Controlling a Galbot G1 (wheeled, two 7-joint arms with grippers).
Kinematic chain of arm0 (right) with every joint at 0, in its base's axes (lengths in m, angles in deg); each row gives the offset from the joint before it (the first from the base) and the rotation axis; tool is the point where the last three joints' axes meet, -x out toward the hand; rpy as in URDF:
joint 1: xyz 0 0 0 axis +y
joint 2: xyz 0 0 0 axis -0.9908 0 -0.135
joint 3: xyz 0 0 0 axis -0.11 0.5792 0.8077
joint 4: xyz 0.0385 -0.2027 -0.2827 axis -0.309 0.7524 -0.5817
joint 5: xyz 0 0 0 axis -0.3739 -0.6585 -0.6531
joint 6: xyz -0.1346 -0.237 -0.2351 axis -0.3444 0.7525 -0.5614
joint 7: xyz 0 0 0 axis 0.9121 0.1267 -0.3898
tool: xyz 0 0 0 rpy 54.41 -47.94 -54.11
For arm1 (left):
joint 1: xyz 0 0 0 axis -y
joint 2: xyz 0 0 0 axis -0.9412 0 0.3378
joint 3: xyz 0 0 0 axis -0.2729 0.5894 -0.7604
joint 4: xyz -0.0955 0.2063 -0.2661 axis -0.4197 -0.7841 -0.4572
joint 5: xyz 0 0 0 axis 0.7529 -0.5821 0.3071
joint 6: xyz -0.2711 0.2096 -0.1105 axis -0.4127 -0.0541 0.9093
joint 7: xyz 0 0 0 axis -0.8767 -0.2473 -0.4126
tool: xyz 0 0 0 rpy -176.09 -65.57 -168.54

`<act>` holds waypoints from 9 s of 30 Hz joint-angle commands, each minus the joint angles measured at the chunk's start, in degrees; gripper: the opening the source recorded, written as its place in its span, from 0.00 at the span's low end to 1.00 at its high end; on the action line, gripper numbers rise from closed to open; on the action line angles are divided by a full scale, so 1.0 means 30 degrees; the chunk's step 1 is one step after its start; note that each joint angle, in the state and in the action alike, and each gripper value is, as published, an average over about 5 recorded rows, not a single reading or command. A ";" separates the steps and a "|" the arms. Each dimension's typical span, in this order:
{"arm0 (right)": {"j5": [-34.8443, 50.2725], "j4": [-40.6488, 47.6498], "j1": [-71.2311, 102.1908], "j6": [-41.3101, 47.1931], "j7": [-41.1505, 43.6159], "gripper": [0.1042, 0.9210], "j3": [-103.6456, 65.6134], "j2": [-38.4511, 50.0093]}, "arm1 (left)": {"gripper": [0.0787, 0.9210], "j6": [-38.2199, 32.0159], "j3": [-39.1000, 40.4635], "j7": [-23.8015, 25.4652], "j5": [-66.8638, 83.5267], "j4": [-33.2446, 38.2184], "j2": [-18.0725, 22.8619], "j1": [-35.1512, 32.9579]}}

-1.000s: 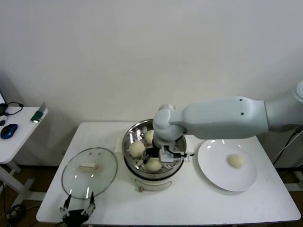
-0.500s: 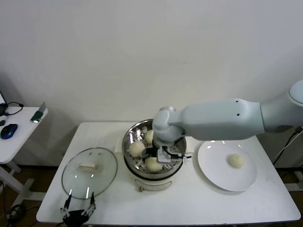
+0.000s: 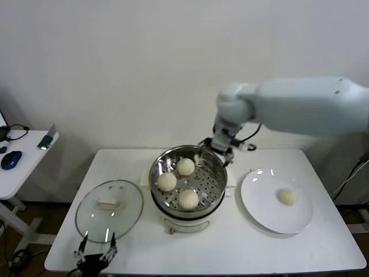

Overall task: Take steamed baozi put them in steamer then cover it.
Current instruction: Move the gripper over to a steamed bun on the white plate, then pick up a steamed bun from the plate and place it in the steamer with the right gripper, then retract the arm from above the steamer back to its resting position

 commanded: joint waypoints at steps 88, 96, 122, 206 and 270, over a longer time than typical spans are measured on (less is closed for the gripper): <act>1.0261 -0.1685 -0.5086 0.9555 -0.2188 0.69 0.2585 0.2138 | 0.88 0.0300 -0.0538 0.0038 -0.0103 0.0465 -0.0346 -0.0371; 1.3602 -0.4596 -0.3145 1.2755 -0.4985 0.69 -0.0474 0.0463 | 0.88 0.0345 -0.0681 0.0065 0.0084 0.0547 -0.0481 -0.0393; 0.9735 -0.2432 0.6086 1.4392 -0.8376 0.69 -0.1648 -0.0485 | 0.88 0.0331 -0.0512 0.0078 -0.0006 0.0246 -0.0223 -0.0206; 0.3327 -0.3881 5.0893 -0.3680 -1.7159 0.88 -4.5957 -0.0501 | 0.88 0.1980 -0.1220 -0.9313 -2.5912 -0.2262 -0.3985 0.2105; 0.2408 -0.4501 5.2544 -0.5914 -1.7148 0.88 -4.4915 -0.2098 | 0.48 0.0375 0.1408 -0.7141 -2.6751 -1.0877 -0.5223 0.9206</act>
